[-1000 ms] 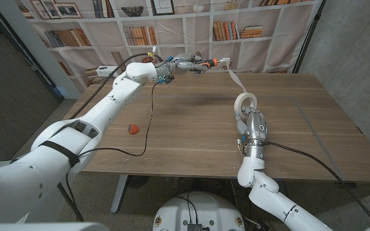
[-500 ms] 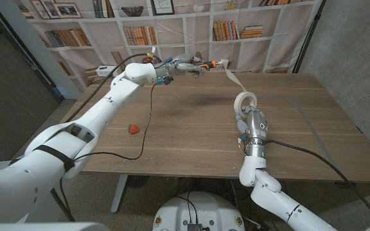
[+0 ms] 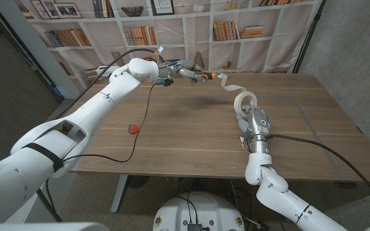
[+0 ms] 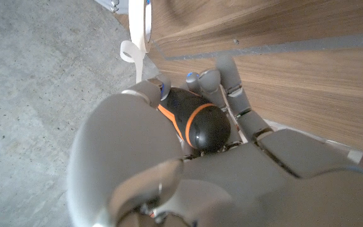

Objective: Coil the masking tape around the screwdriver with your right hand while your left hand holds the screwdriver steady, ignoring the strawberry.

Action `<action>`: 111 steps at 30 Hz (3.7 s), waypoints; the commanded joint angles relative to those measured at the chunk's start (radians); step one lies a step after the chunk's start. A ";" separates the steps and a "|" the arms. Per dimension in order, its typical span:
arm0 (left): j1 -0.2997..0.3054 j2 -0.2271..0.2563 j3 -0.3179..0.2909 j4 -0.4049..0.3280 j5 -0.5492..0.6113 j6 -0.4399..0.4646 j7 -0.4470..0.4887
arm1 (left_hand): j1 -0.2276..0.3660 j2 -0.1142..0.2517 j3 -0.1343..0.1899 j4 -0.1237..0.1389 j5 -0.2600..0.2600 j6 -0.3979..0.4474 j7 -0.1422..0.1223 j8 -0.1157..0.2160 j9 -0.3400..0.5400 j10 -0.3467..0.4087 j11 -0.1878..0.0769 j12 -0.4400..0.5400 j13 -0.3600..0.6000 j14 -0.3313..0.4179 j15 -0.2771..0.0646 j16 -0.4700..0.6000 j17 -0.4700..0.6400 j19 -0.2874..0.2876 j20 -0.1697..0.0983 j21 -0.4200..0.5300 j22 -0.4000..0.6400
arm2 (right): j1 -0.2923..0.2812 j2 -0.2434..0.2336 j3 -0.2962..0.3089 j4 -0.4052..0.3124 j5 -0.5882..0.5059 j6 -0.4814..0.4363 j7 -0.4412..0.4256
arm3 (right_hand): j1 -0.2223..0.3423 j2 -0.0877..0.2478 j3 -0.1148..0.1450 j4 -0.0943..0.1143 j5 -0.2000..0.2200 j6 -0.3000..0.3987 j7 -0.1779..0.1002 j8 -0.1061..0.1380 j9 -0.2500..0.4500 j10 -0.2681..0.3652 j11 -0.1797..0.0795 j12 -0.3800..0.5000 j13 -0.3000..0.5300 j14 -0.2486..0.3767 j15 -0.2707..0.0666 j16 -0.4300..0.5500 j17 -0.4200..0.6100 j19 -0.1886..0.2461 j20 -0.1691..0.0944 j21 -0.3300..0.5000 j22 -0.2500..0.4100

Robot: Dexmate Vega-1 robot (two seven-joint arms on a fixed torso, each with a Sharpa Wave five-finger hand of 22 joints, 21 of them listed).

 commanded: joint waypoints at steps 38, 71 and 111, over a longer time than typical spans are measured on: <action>-0.186 -0.008 0.315 0.009 0.353 0.447 -0.216 | 0.123 0.153 0.003 -0.006 -0.028 0.113 -0.095 0.042 -0.017 0.045 -0.092 -0.009 -0.023 0.047 -0.115 0.011 0.003 0.000 -0.061 0.018 -0.001 | 0.230 -0.238 -0.167 -0.257 -0.235 -0.330 0.953 | 0.110 0.064 0.110 0.070 -0.012 0.077 0.052 0.285 -0.039 0.025 0.007 0.003 -0.035 0.001 -0.148 -0.022 0.007 -0.023 -0.038 0.014 -0.001; -0.244 -0.016 0.562 -0.133 0.956 0.579 -0.264 | 0.041 0.047 -0.212 -0.122 -0.167 -0.046 -0.168 -0.208 -0.220 -0.133 -0.086 -0.312 -0.382 -0.261 -0.046 -0.452 -0.534 -0.271 0.075 -0.163 -0.175 | 0.327 -0.233 -0.200 -0.229 -0.208 -0.314 1.130 | 0.026 -0.078 0.030 0.033 -0.037 0.000 0.060 0.141 -0.128 -0.030 0.095 -0.062 -0.117 -0.023 -0.080 -0.100 -0.108 -0.017 0.047 0.025 -0.014; 0.244 0.082 0.057 -0.379 0.850 0.300 0.542 | -0.324 -0.030 -0.477 0.057 -0.100 -0.588 -0.254 -0.226 -0.547 -0.607 -0.030 -0.617 -0.660 -0.843 0.127 -1.007 -0.934 -0.617 0.209 -0.585 -0.182 | 0.090 -0.135 0.285 -0.088 0.635 0.332 0.746 | -0.323 -0.179 -0.218 0.170 0.046 -0.477 0.022 -0.232 -0.130 -0.441 0.166 -0.373 -0.249 -0.411 0.061 -0.163 -0.289 -0.201 0.138 -0.108 -0.020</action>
